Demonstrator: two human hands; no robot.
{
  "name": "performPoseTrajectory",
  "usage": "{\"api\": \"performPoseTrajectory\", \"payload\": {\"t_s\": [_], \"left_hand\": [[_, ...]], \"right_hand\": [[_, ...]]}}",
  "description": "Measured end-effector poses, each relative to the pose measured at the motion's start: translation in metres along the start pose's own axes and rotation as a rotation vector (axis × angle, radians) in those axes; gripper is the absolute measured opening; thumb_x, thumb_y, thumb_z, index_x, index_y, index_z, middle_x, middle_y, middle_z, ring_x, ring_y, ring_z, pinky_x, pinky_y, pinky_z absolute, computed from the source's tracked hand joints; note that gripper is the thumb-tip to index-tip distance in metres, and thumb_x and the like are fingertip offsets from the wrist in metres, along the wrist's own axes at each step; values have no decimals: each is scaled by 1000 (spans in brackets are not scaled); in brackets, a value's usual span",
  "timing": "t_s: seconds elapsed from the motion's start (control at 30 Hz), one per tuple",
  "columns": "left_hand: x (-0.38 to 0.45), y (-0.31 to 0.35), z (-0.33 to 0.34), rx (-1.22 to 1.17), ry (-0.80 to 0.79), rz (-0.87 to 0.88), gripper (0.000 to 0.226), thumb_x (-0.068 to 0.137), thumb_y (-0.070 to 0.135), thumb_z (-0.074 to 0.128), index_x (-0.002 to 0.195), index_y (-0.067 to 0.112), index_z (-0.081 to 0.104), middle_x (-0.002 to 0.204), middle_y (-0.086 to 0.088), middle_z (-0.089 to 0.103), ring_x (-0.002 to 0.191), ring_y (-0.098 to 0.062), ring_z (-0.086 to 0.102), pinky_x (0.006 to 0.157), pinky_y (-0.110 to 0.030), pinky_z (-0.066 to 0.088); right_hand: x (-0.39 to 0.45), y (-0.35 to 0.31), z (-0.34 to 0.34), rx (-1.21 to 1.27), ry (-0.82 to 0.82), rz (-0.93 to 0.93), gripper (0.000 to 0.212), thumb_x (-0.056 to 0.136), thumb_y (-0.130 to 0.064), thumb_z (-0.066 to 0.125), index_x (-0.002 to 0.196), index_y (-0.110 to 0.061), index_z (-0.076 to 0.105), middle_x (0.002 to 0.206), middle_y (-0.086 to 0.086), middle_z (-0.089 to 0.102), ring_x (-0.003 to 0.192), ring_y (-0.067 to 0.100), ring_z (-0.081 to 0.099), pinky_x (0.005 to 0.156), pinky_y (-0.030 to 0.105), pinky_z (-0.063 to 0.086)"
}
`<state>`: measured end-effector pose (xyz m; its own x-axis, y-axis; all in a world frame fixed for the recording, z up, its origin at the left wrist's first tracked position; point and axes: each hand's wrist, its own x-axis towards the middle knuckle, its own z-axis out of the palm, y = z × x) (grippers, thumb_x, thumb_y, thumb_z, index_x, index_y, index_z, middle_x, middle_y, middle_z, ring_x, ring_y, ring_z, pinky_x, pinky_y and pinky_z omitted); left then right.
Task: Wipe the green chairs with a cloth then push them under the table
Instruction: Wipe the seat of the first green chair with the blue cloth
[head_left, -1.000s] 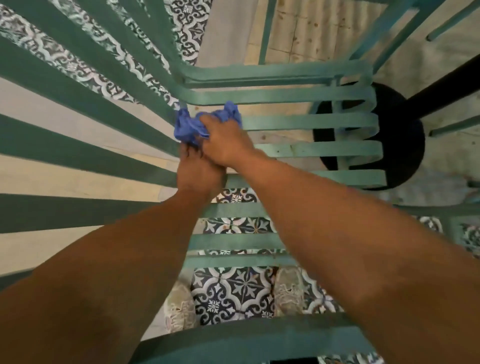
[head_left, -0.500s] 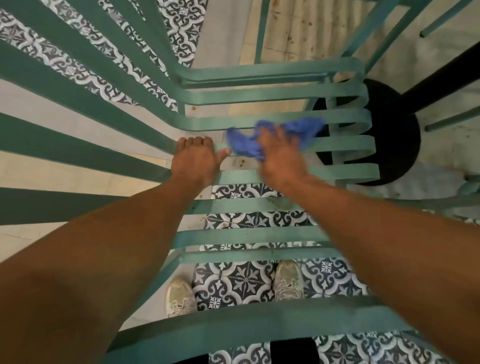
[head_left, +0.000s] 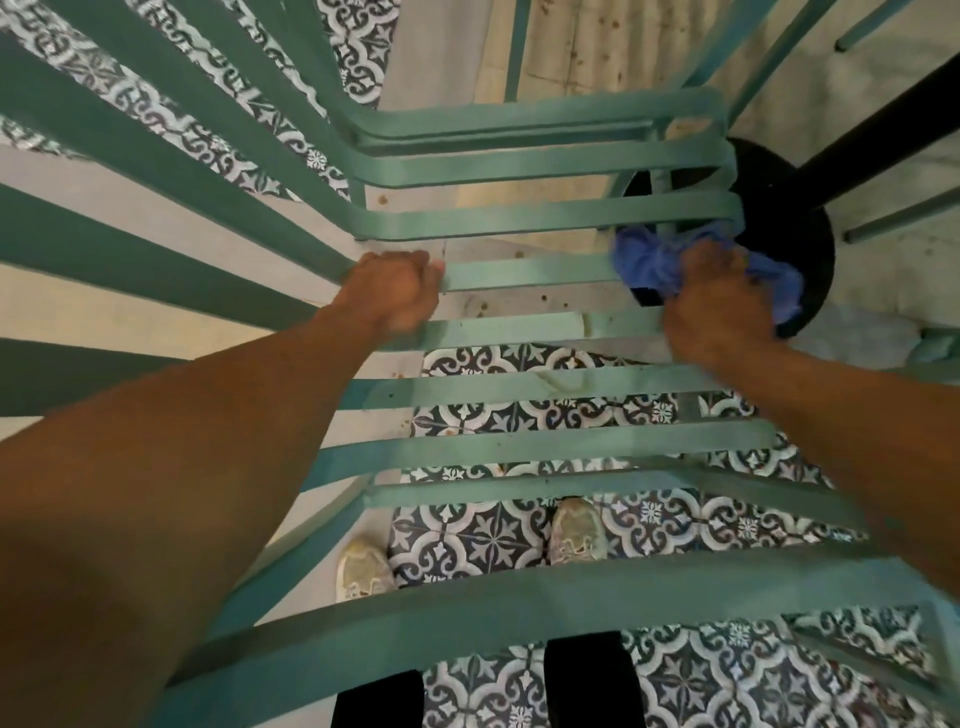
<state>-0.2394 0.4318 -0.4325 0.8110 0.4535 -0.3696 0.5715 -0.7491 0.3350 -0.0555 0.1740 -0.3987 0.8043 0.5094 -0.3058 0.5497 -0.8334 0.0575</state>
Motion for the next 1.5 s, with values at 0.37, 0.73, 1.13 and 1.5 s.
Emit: {"api": "performPoseTrajectory", "payload": {"t_s": [0.37, 0.73, 1.13, 1.5], "left_hand": [[14, -1, 13, -25, 9, -14, 48, 99, 49, 32, 110, 15, 64, 116, -18, 65, 109, -36, 56, 98, -42, 37], [14, 2, 18, 124, 13, -10, 54, 97, 58, 34, 118, 14, 57, 116, -19, 62, 110, -37, 54, 99, -45, 33], [33, 0, -6, 33, -134, -77, 62, 87, 64, 53, 117, 13, 69, 125, -16, 61, 115, -38, 53, 94, -37, 41], [23, 4, 2, 12, -114, -108, 57, 93, 58, 46, 121, 10, 62, 128, -17, 58, 119, -37, 51, 97, -41, 40]], "right_hand": [[-23, -148, 32, -53, -39, -882, 60, 86, -14, 50, 143, -25, 38, 154, 3, 31, 145, 28, 11, 115, 59, 5], [-43, -22, 13, -80, -149, -500, 78, 80, -2, 54, 149, -20, 21, 160, 3, 10, 147, 28, -1, 115, 59, 5], [-38, -50, 30, -122, 5, -932, 69, 83, -6, 49, 148, -16, 28, 159, 6, 17, 146, 26, 9, 115, 51, 4], [-92, -109, 31, -38, -228, -1142, 67, 86, -8, 50, 146, -24, 27, 159, 2, 13, 147, 25, 5, 117, 56, 9]]}}
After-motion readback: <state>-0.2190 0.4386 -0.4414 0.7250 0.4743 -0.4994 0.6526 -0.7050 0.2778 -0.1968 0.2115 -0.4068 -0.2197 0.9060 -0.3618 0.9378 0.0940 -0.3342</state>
